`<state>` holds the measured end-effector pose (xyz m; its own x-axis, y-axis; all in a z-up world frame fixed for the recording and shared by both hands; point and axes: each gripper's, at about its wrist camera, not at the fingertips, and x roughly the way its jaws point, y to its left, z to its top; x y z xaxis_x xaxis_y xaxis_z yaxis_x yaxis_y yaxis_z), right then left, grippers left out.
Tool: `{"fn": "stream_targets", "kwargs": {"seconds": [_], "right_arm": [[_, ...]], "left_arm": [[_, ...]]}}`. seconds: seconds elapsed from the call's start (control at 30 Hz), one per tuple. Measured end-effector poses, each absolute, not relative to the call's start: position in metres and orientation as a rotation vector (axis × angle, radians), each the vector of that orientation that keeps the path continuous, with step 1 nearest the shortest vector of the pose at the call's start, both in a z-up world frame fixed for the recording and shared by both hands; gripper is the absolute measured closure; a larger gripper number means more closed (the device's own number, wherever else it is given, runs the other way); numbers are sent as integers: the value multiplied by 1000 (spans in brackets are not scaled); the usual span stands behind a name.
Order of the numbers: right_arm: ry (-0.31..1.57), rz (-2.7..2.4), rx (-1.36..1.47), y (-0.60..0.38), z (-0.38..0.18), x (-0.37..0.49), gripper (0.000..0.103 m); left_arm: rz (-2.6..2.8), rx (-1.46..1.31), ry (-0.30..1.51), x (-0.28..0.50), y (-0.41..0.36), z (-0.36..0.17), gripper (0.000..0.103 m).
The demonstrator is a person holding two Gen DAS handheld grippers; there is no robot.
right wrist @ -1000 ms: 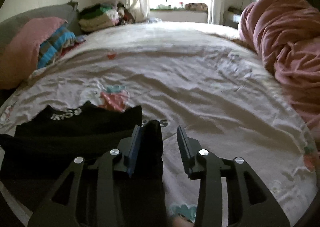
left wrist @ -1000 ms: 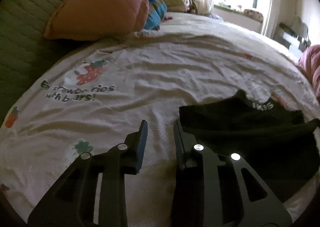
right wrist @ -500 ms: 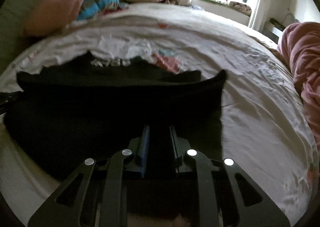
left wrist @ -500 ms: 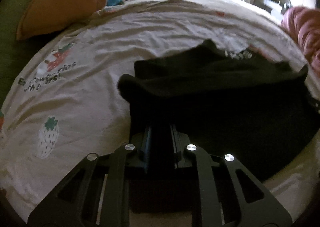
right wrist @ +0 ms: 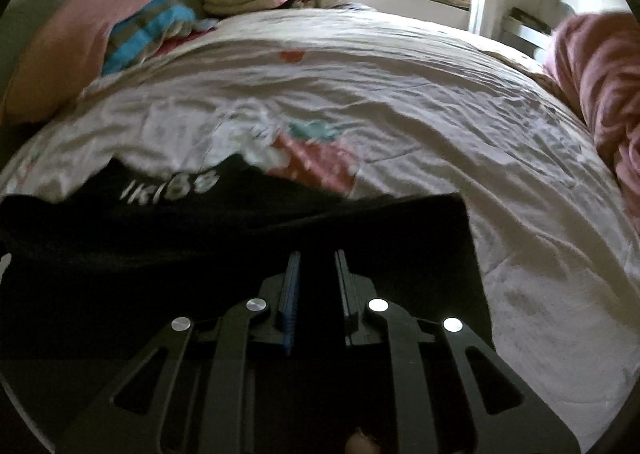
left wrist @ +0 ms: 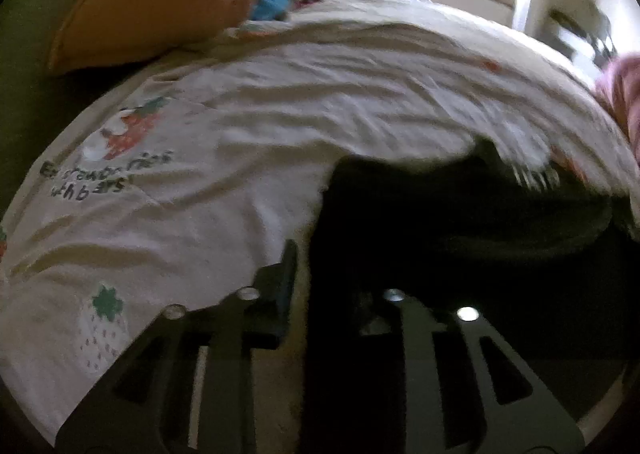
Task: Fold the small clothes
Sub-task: 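Lower the folded hem onto the shirt and press it flat with both grippers, then open both grippers and release the folded hem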
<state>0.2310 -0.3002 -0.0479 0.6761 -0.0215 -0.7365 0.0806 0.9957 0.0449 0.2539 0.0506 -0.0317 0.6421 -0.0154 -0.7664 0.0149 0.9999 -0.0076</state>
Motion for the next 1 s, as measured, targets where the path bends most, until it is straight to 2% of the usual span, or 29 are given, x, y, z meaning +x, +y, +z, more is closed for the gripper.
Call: {"fn": "stream_targets", "kwargs": {"seconds": [0.07,0.13,0.17,0.23,0.3,0.37,0.4,0.53,0.57,0.6,0.63,0.67,0.77,0.87,1.0], "right_arm": [[803,-87,116,-308,-44,230,89],[759,-127,138,-317,-37,223,86],[734,-152,153,-324,-33,218,86],[716,-186,168,-336,-26,211,82],[736,-199,151,-345,-25,211,63],[763,-195,143,-353,-26,214,58],[786,-190,149,-356,-27,217,52],[860,-137,253,-373,-36,227,50],[866,-149,258,-373,-38,227,50],[873,-160,254,-375,-39,228,53],[872,-154,255,-375,-40,228,59],[870,-120,268,-374,-41,229,75],[855,-86,255,-368,-41,226,93],[786,-82,217,-361,-29,215,94],[703,-92,241,-367,-9,206,95]], "left_arm": [[-2,-62,877,263,60,-28,81],[-11,-98,876,269,64,-27,73],[-16,-103,875,270,64,-28,66],[-30,-121,885,272,68,-33,63],[-43,-123,910,275,69,-39,53],[-56,-113,933,278,69,-46,42],[-62,-105,944,279,68,-49,40],[-83,-71,933,278,62,-52,37],[-84,-63,927,278,62,-52,38],[-87,-58,922,277,62,-52,47],[-101,-62,917,277,61,-52,55],[-115,-66,913,277,61,-52,69],[-143,-42,893,275,53,-51,91],[-129,20,864,271,45,-49,98],[-121,-24,826,270,54,-27,100]]}}
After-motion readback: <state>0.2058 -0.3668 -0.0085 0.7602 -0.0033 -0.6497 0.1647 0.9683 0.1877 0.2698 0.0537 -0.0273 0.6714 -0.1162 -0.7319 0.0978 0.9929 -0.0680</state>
